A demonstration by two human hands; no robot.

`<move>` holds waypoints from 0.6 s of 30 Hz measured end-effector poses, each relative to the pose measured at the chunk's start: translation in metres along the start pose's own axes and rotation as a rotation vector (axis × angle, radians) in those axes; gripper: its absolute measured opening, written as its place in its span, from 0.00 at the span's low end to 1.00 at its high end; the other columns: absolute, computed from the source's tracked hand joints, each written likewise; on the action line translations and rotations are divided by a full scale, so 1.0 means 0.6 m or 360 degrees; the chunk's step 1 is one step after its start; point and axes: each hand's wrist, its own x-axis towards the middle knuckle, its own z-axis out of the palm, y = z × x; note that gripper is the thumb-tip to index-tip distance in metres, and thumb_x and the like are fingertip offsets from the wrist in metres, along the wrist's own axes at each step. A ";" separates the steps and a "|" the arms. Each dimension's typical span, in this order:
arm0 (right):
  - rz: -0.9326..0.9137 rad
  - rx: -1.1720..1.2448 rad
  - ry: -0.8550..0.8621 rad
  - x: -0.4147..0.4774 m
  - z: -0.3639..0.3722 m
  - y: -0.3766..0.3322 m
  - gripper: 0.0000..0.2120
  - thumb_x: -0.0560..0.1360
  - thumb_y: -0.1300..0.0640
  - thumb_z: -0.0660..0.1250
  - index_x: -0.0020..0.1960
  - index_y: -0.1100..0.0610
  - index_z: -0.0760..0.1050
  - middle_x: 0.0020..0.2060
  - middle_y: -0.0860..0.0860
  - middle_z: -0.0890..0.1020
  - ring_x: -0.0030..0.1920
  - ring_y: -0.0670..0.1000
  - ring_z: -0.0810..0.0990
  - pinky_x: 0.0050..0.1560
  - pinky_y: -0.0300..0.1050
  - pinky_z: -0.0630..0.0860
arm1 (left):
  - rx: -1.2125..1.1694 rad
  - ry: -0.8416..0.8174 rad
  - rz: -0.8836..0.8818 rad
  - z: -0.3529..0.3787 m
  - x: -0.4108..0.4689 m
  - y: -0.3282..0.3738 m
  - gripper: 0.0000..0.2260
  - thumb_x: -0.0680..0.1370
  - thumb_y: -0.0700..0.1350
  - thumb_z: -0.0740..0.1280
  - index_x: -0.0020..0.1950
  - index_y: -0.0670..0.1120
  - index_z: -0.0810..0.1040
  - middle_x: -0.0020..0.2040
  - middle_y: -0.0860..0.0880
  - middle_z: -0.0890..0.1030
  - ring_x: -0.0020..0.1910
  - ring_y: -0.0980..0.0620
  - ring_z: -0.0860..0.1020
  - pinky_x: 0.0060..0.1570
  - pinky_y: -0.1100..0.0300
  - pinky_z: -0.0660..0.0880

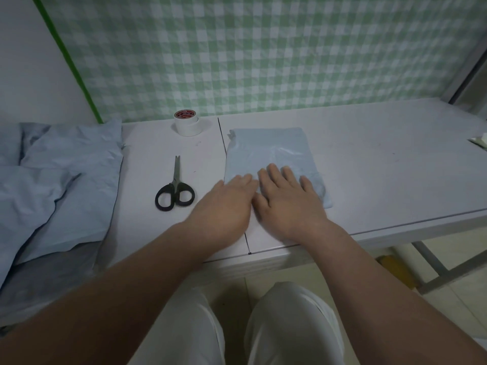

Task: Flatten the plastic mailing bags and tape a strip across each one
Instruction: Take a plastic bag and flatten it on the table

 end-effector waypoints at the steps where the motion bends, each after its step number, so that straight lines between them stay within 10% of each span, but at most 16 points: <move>1: -0.0001 -0.0004 -0.0001 0.000 0.000 0.000 0.28 0.81 0.43 0.41 0.78 0.51 0.42 0.78 0.47 0.42 0.77 0.51 0.40 0.75 0.55 0.40 | 0.0074 -0.0022 -0.0009 0.004 -0.006 -0.003 0.20 0.81 0.42 0.47 0.73 0.45 0.61 0.72 0.47 0.63 0.71 0.50 0.62 0.67 0.53 0.58; 18: 0.0003 -0.0080 0.0043 -0.015 -0.006 0.052 0.26 0.79 0.43 0.41 0.75 0.49 0.49 0.76 0.47 0.51 0.75 0.53 0.50 0.72 0.59 0.51 | 0.0101 -0.0104 -0.0203 0.012 -0.018 -0.008 0.24 0.82 0.52 0.44 0.78 0.54 0.44 0.79 0.53 0.44 0.77 0.53 0.44 0.74 0.44 0.44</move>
